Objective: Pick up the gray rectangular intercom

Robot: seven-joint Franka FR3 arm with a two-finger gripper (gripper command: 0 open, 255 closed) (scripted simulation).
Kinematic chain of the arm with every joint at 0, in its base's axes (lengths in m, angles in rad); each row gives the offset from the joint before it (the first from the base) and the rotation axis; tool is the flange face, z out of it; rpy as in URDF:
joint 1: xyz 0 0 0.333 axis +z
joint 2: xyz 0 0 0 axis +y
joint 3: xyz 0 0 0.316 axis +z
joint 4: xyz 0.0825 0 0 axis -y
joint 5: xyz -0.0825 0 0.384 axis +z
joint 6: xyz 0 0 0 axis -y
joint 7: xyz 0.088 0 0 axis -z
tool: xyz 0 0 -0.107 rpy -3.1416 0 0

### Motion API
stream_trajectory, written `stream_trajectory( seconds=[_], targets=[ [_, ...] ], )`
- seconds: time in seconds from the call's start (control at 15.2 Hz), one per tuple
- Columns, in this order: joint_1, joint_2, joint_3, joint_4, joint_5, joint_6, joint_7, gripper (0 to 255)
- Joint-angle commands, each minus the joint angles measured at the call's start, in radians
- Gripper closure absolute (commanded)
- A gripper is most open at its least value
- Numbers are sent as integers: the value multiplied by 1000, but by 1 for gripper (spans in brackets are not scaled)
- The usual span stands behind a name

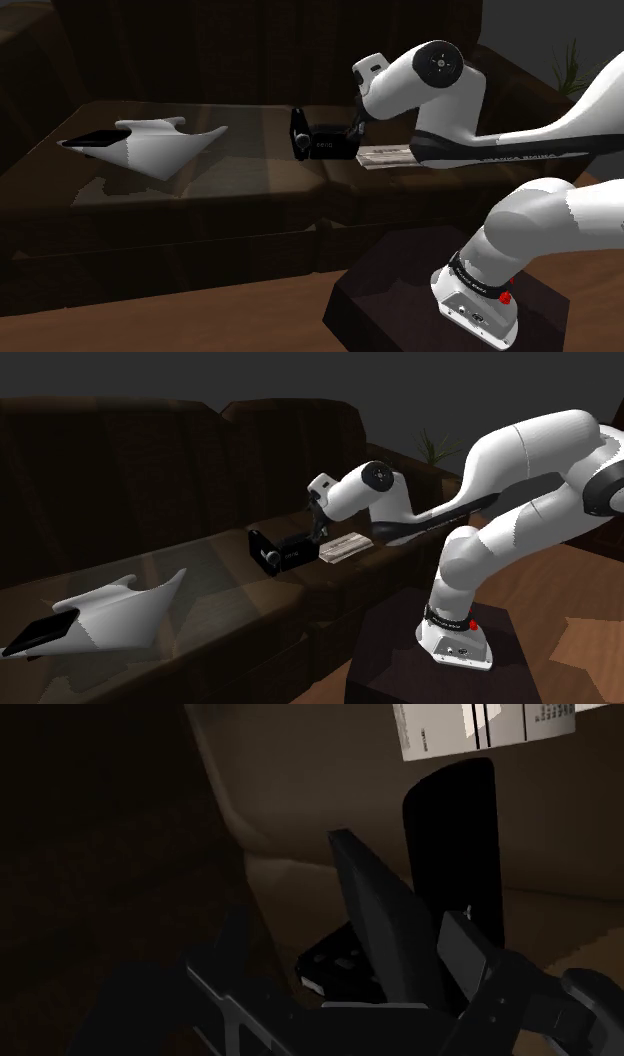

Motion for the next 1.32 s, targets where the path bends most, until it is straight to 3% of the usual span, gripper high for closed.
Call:
stream_trajectory(
  seconds=[0.0, 0.33, 0.53, 0.59, 1.25],
  targets=[
    [-44, 8, 48, -23, -65, 74, 46, 0],
    [-102, 28, 106, -55, -111, 137, 123, 0],
    [-110, 30, 113, -58, -117, 145, 132, 0],
    [-112, 31, 114, -57, -118, 145, 133, 255],
    [-97, 26, 100, -52, -107, 132, 116, 255]
  ],
)
